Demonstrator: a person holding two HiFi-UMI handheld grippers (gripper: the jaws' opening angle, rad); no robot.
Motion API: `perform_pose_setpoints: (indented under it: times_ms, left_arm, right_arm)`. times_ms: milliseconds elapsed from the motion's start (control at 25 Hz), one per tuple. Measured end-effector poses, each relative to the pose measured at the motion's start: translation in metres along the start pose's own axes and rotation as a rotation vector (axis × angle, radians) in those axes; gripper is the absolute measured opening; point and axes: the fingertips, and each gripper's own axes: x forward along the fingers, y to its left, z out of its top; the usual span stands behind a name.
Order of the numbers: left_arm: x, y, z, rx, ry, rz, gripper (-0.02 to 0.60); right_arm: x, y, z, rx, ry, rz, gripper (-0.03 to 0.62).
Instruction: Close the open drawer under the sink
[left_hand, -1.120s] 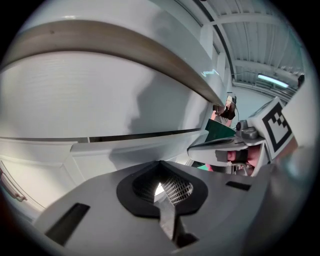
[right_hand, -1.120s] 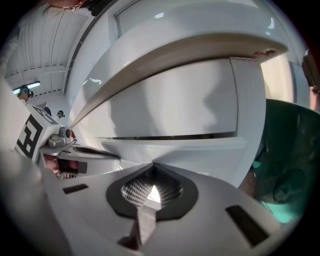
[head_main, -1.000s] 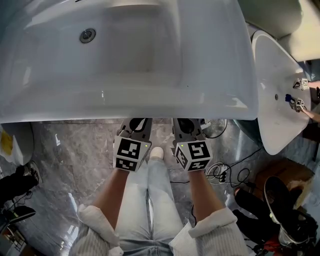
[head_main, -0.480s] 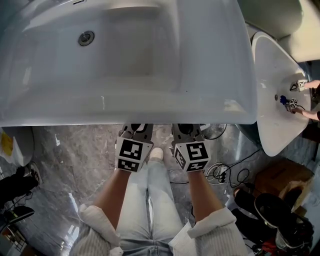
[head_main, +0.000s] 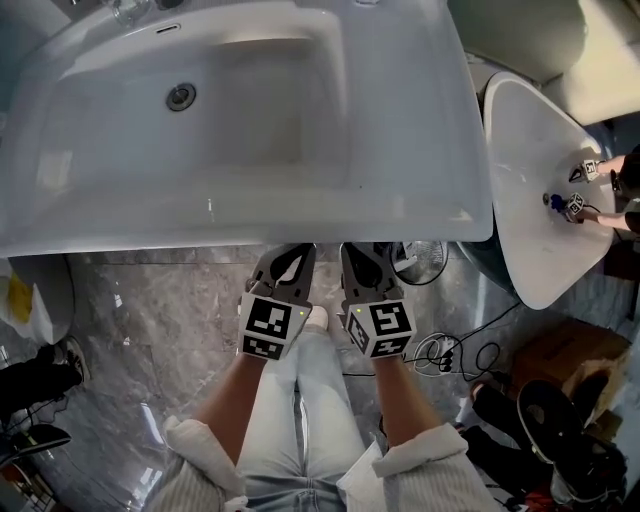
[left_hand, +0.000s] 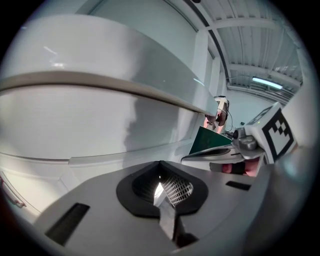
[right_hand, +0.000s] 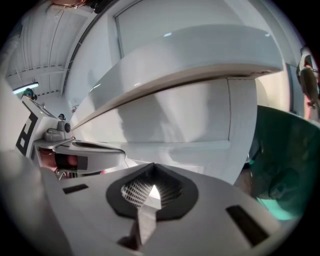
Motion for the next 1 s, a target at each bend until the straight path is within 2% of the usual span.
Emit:
perform_pose_setpoints:
  times_ms: [200,600,840,1000]
  left_arm:
    - [-0.021,-0.008,0.015,0.005,-0.018,0.003,0.015]
    - [-0.083,-0.045,0.062,-0.002,-0.073,-0.006,0.015]
    - [-0.117,-0.064,0.106,0.007,-0.114,-0.021,0.015]
    - [-0.129,-0.078,0.146,0.04,-0.155,-0.049,0.015]
  right_arm:
    - [-0.024,0.013,0.007,0.006,-0.006,-0.007,0.009]
    - [-0.084,0.052,0.058,0.072,-0.087,0.019,0.009]
    - [-0.12,0.063,0.106,0.093,-0.138,0.031,0.009]
    - [-0.143,0.066,0.147,0.085,-0.185,0.043,0.009]
